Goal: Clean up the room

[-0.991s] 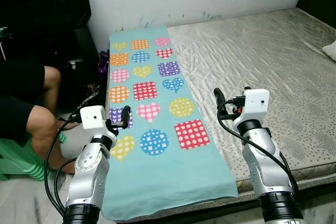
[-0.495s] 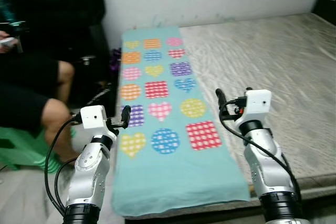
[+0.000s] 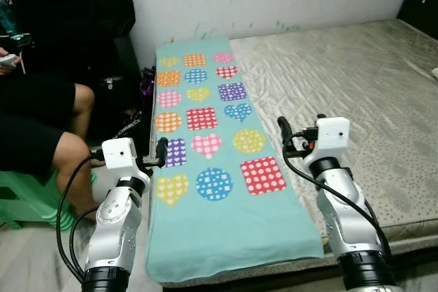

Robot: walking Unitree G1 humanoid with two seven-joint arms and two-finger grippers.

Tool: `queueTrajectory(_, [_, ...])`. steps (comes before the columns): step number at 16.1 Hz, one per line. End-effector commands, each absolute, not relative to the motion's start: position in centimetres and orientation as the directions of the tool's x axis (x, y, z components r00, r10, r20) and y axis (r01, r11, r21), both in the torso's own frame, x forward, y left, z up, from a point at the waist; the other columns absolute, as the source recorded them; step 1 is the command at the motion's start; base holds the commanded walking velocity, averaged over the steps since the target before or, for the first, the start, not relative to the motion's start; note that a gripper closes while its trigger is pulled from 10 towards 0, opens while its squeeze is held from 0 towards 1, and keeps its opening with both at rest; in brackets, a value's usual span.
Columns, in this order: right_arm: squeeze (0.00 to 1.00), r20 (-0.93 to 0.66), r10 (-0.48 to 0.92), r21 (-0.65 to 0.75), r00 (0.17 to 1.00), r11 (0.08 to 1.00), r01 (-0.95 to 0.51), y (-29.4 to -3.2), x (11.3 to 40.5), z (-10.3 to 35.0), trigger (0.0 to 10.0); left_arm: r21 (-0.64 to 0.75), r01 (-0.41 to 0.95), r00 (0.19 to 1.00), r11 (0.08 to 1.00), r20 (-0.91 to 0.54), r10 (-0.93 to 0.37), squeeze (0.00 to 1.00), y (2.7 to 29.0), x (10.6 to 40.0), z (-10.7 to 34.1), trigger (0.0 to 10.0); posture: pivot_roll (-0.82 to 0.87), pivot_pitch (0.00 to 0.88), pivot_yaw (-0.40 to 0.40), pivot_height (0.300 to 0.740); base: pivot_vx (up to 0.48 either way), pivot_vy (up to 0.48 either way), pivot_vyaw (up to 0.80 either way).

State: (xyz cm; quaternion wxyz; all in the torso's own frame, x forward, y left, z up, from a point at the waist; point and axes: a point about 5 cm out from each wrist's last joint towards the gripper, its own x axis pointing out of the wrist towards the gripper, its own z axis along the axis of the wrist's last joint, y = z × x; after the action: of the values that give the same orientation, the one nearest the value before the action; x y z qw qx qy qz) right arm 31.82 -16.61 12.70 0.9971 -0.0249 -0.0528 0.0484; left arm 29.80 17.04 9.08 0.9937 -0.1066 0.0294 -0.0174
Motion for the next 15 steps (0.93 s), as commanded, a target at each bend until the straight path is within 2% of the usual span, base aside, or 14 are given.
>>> queueTrajectory(1, [0.0, 0.103, 0.124, -0.064, 0.987, 0.991, -0.118, -16.01, 31.96, 12.74, 10.0, -0.2, 0.017, 0.998, 0.98, -0.051, -0.028, 0.0, 17.44, 29.76, 9.23, 10.0, -0.19, 0.0, 0.072, 0.74, 0.0, 0.0, 0.8])
queueTrajectory(3, [0.0, 0.103, 0.121, -0.053, 0.987, 0.992, -0.116, -16.01, 31.93, 12.67, 10.0, -0.198, 0.017, 0.998, 0.98, -0.053, -0.029, 0.0, 17.47, 29.73, 9.2, 10.0, -0.19, 0.0, 0.073, 0.74, 0.0, -0.272, 0.8])
queueTrajectory(15, [0.0, 0.09, 0.117, -0.06, 0.989, 0.992, -0.112, -16.32, 31.87, 12.31, 10.0, -0.201, 0.023, 0.998, 0.979, -0.057, -0.036, 0.0, 17.34, 29.73, 9.06, 10.0, -0.2, 0.0, 0.071, 0.74, 0.0, -0.306, 0.0])
